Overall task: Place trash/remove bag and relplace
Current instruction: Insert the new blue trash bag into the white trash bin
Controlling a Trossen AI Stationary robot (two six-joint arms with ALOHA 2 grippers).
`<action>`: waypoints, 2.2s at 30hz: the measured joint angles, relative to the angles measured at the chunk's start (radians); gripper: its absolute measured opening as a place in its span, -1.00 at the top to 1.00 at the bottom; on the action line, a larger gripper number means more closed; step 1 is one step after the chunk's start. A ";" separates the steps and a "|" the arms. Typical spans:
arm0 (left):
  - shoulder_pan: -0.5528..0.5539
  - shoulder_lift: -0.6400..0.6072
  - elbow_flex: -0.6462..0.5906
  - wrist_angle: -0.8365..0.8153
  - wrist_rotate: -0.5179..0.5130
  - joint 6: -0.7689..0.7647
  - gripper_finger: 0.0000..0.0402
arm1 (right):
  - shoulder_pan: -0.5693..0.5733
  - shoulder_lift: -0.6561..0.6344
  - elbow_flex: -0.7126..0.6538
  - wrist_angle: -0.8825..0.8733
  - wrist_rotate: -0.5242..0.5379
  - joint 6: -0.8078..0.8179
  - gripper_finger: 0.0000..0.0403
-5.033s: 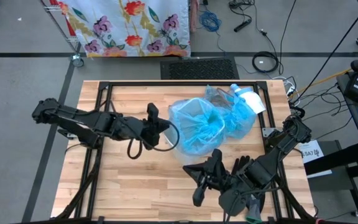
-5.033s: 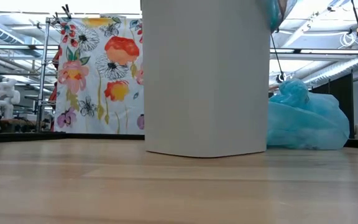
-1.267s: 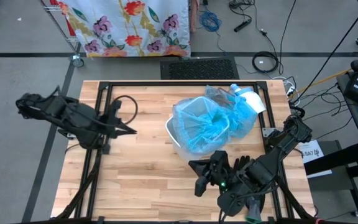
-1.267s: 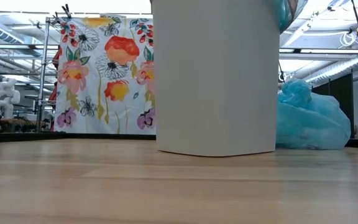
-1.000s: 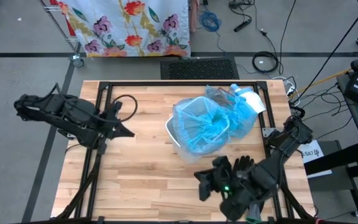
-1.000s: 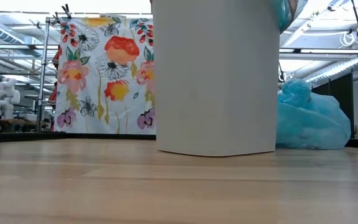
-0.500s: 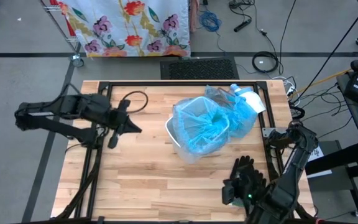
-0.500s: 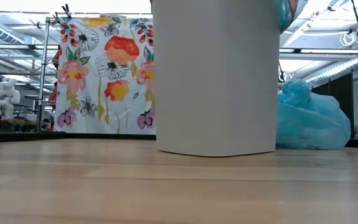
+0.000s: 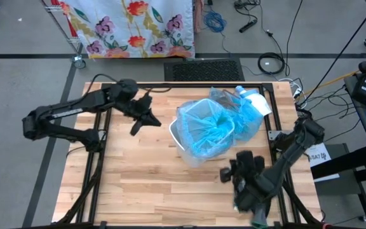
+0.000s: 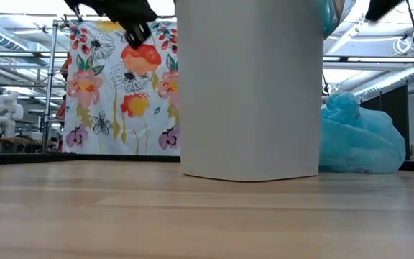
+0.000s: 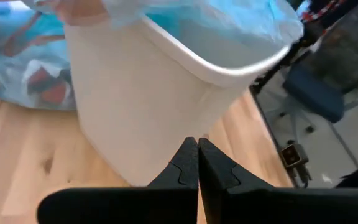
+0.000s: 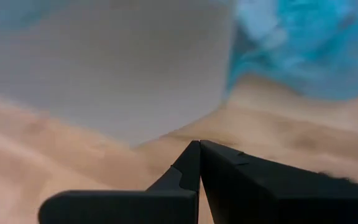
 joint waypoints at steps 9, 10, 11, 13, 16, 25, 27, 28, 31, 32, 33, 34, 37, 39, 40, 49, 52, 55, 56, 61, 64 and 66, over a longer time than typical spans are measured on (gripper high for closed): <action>0.020 0.131 0.001 0.087 0.016 -0.001 1.00 | -0.044 -0.244 -0.324 0.151 0.163 -0.054 1.00; 0.020 0.142 0.001 0.092 0.015 -0.002 1.00 | -0.047 -0.271 -0.361 0.181 0.181 -0.071 1.00; 0.017 0.153 0.001 0.104 0.015 -0.002 1.00 | -0.052 -0.298 -0.398 0.216 0.196 -0.093 1.00; 0.009 0.172 0.001 0.117 0.014 -0.006 1.00 | -0.067 -0.349 -0.461 0.317 0.222 -0.166 1.00; -0.005 0.197 0.001 0.179 0.013 -0.036 1.00 | -0.113 -0.412 -0.545 0.514 0.215 -0.350 1.00; -0.046 0.213 0.002 0.255 -0.021 -0.104 1.00 | -0.339 -0.515 -0.684 0.855 0.093 -0.809 1.00; -0.057 0.201 0.001 0.247 -0.056 -0.106 1.00 | -0.395 -0.529 -0.694 0.908 0.048 -0.908 1.00; -0.066 0.191 0.001 0.245 -0.077 -0.106 1.00 | -0.423 -0.532 -0.695 0.934 0.022 -0.961 1.00; -0.093 0.166 0.002 0.240 -0.111 -0.106 1.00 | -0.513 -0.533 -0.698 1.032 -0.060 -1.123 1.00; -0.101 0.155 0.002 0.217 -0.124 -0.106 1.00 | -0.544 -0.532 -0.698 1.063 -0.095 -1.174 1.00; -0.110 0.144 0.002 0.192 -0.137 -0.107 1.00 | -0.573 -0.530 -0.698 1.098 -0.128 -1.220 1.00; -0.120 0.133 0.002 0.175 -0.152 -0.107 1.00 | -0.602 -0.528 -0.698 1.128 -0.165 -1.262 1.00; -0.150 0.097 0.002 0.100 -0.212 -0.107 1.00 | -0.672 -0.522 -0.698 1.202 -0.260 -1.339 1.00; -0.166 0.070 0.002 0.048 -0.257 -0.114 1.00 | -0.701 -0.521 -0.698 1.224 -0.282 -1.362 1.00; -0.174 0.059 0.002 0.024 -0.276 -0.123 1.00 | -0.710 -0.521 -0.697 1.236 -0.294 -1.377 1.00; -0.238 -0.051 0.003 -0.131 -0.463 -0.217 1.00 | -0.769 -0.495 -0.695 1.292 -0.441 -1.451 1.00; -0.254 -0.096 0.003 -0.198 -0.535 -0.239 1.00 | -0.761 -0.512 -0.695 1.212 -0.436 -1.427 1.00; -0.265 -0.147 0.003 -0.246 -0.575 -0.263 1.00 | -0.758 -0.557 -0.695 1.138 -0.430 -1.404 1.00; -0.268 -0.163 0.003 -0.259 -0.576 -0.264 1.00 | -0.754 -0.573 -0.695 1.106 -0.428 -1.391 1.00; -0.277 -0.225 0.003 -0.249 -0.580 -0.263 1.00 | -0.724 -0.674 -0.695 1.039 -0.437 -1.351 1.00; -0.277 -0.244 0.003 -0.204 -0.579 -0.261 0.98 | -0.703 -0.721 -0.695 1.035 -0.437 -1.348 1.00; -0.277 -0.246 0.003 -0.183 -0.578 -0.261 0.93 | -0.692 -0.747 -0.695 1.035 -0.437 -1.345 1.00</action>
